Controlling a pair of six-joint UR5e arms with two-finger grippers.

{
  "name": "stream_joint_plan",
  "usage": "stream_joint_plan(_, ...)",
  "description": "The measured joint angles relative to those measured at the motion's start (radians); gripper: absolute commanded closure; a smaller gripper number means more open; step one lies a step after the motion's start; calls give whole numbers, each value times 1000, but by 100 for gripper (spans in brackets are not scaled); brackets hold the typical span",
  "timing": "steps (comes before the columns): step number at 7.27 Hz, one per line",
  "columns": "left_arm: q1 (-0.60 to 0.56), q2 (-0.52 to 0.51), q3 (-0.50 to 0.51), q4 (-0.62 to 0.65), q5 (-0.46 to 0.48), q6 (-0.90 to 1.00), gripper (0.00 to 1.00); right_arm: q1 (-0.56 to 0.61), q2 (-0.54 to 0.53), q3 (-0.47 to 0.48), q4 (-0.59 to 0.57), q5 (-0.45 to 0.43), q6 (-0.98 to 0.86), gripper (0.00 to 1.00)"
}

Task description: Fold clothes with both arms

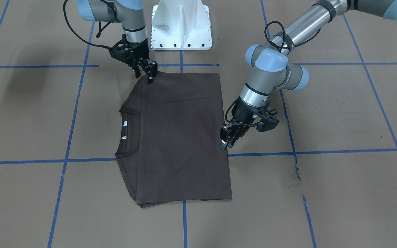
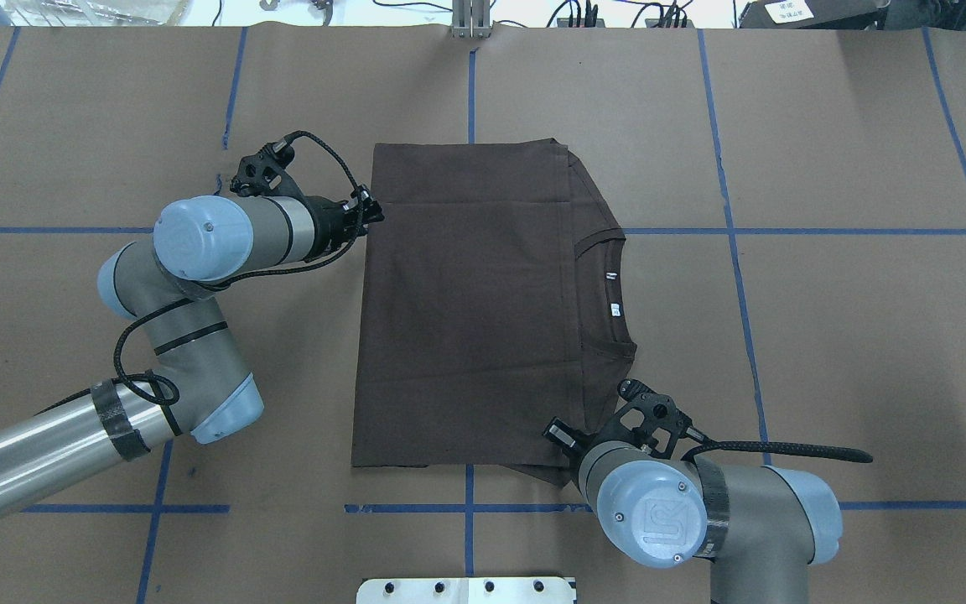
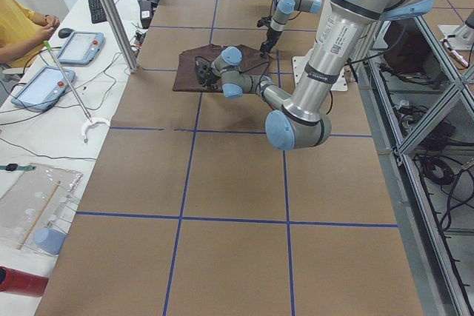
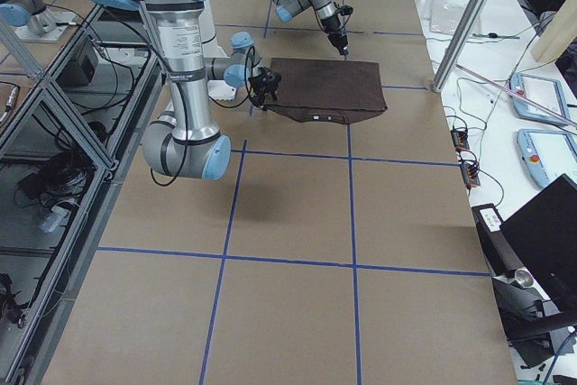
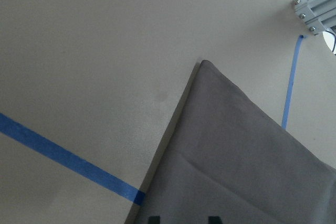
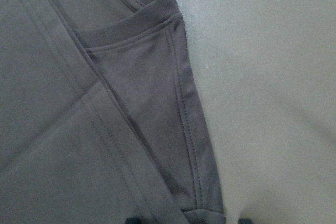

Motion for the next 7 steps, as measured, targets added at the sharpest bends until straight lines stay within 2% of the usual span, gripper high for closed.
stream_joint_plan(1, 0, 0, 0, 0, 0, 0, 58, 0, 0, -1, 0, 2, 0, 91)
stream_joint_plan(2, 1, 0, 0, 0, 0, 0, 58, 0, 0, 0, -1, 2, 1, 100)
stream_joint_plan(7, 2, 0, 0, 0, 0, 0, 58, -1, 4, 7, -1, 4, 1, 100)
